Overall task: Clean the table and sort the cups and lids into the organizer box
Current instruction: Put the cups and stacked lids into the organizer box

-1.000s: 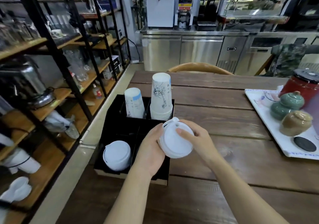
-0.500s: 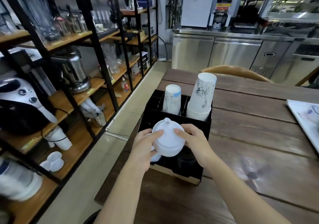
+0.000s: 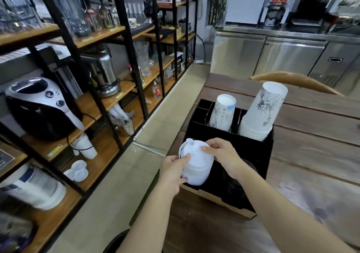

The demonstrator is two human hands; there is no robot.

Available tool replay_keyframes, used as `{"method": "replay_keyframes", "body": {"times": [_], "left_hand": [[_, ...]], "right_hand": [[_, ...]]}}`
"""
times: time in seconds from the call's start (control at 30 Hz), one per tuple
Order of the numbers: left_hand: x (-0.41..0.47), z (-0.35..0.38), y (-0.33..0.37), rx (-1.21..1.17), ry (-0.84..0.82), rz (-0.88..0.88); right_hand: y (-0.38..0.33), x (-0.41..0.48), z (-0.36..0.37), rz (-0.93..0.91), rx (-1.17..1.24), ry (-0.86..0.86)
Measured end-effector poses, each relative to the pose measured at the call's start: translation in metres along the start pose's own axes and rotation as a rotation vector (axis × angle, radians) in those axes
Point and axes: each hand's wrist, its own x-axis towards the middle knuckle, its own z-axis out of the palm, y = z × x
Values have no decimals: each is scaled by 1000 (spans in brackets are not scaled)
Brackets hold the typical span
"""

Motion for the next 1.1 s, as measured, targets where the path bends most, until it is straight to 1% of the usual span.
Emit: {"method": "replay_keyframes", "body": {"times": [0.1, 0.2, 0.27, 0.37, 0.5, 0.57, 0.67, 0.8, 1.1], "left_hand": [[11, 2, -4, -12, 46, -7], [21, 5, -10, -19, 66, -1], [26, 6, -14, 22, 72, 31], [31, 7, -20, 80, 128, 60], [32, 9, -19, 156, 165, 100], [34, 10, -18, 201, 177, 140], [36, 9, -19, 259, 184, 150], [34, 8, -19, 294, 183, 142], [32, 8, -19, 354, 160, 177]], "right_hand": [[3, 12, 0, 17, -88, -12], [2, 23, 0, 36, -196, -62], [2, 29, 2, 58, -287, -102], [3, 35, 6, 73, -433, -141], [5, 42, 7, 62, -512, -149], [5, 45, 5, 40, -592, -174], [7, 45, 6, 28, -680, -181], [8, 44, 7, -60, -744, -157], [1, 39, 1, -34, -914, -164]]}}
